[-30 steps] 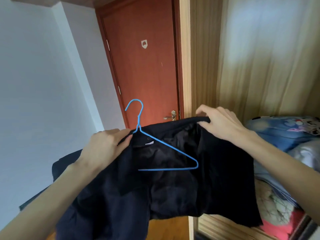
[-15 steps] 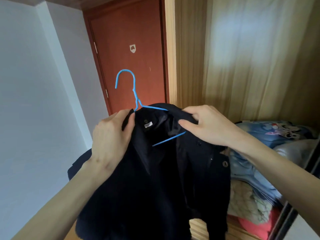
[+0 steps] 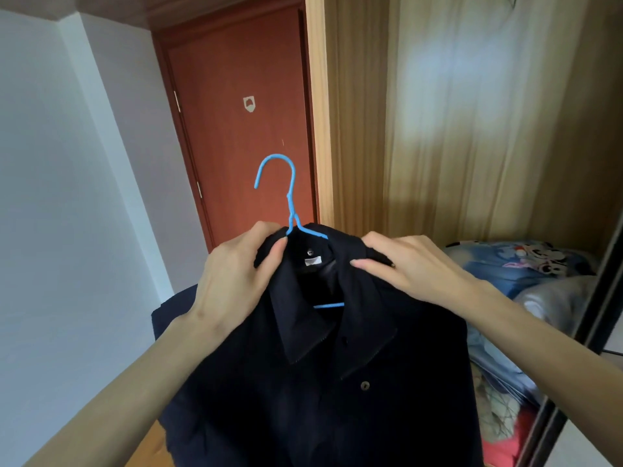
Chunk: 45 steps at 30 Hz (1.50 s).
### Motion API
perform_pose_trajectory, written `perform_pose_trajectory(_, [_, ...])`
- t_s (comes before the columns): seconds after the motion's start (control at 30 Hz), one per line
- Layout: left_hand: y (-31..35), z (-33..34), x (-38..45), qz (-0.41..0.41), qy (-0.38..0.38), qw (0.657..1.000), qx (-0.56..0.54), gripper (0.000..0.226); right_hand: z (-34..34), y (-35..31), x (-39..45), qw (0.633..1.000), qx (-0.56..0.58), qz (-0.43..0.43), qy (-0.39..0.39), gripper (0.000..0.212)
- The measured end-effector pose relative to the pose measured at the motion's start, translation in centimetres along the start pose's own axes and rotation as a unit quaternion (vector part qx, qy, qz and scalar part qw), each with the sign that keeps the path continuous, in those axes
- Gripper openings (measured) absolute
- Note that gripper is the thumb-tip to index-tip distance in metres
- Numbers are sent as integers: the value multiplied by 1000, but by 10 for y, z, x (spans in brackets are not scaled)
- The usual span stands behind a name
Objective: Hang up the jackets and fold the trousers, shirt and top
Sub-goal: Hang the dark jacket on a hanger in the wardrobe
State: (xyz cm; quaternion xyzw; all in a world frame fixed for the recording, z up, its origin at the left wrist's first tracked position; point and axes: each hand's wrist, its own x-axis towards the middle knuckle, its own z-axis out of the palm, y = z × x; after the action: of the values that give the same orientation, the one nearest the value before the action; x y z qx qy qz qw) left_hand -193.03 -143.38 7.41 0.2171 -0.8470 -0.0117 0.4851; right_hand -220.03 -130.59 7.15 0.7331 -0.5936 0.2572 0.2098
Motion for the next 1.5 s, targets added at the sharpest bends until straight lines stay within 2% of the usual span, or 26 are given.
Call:
perform_pose_trajectory(0.07, [-2,-3,4,22,-9,999,25,19,-1,-4,4,997,73,1,5,35])
perform_pose_trajectory(0.17, [-6,-14,16,61,-35,996,58,25,-6,-2,10,971,235,39,9,24])
perform_pose_trajectory(0.27, [-22,-30,26,96,-87,986,106,36,-12,13,7,953,293,69,38,25])
perform_pose_trajectory(0.37, [-40,-38,26,46,-142,984,103,48,-15,22,0,930,349,101,51,24])
perform_pose_trajectory(0.47, [-34,-23,24,21,-160,985,64,50,-11,18,1,932,343,108,42,23])
perform_pose_trajectory(0.57, [-19,-6,26,50,-130,988,73,35,-9,14,1,937,334,103,21,29])
perform_pose_trajectory(0.67, [-19,2,25,52,-105,991,70,34,-12,16,-1,949,301,98,-11,37])
perform_pose_trajectory(0.77, [-19,5,23,39,-46,997,48,29,-21,23,-3,989,127,36,-65,46])
perform_pose_trajectory(0.83, [-15,7,23,31,-17,999,37,25,-29,27,-5,994,37,28,-96,48])
perform_pose_trajectory(0.9, [-9,11,23,24,-5,999,24,22,-34,27,-6,996,14,33,-80,50])
perform_pose_trajectory(1.0, [5,18,25,33,1,999,5,20,-32,14,-3,1000,4,16,10,63])
perform_pose_trajectory(1.07, [14,22,28,55,1,998,12,17,-25,6,0,999,-34,19,31,59])
perform_pose_trajectory(1.1, [18,23,30,67,-3,998,19,19,-23,5,0,999,-19,30,38,55])
perform_pose_trajectory(1.2, [22,26,34,84,-13,996,27,30,-26,14,-1,983,161,66,55,38])
perform_pose_trajectory(1.27, [24,28,38,79,-16,996,32,35,-33,21,-1,973,208,92,45,47])
perform_pose_trajectory(1.5, [55,47,46,56,-33,998,24,30,-47,36,-11,977,175,121,29,47])
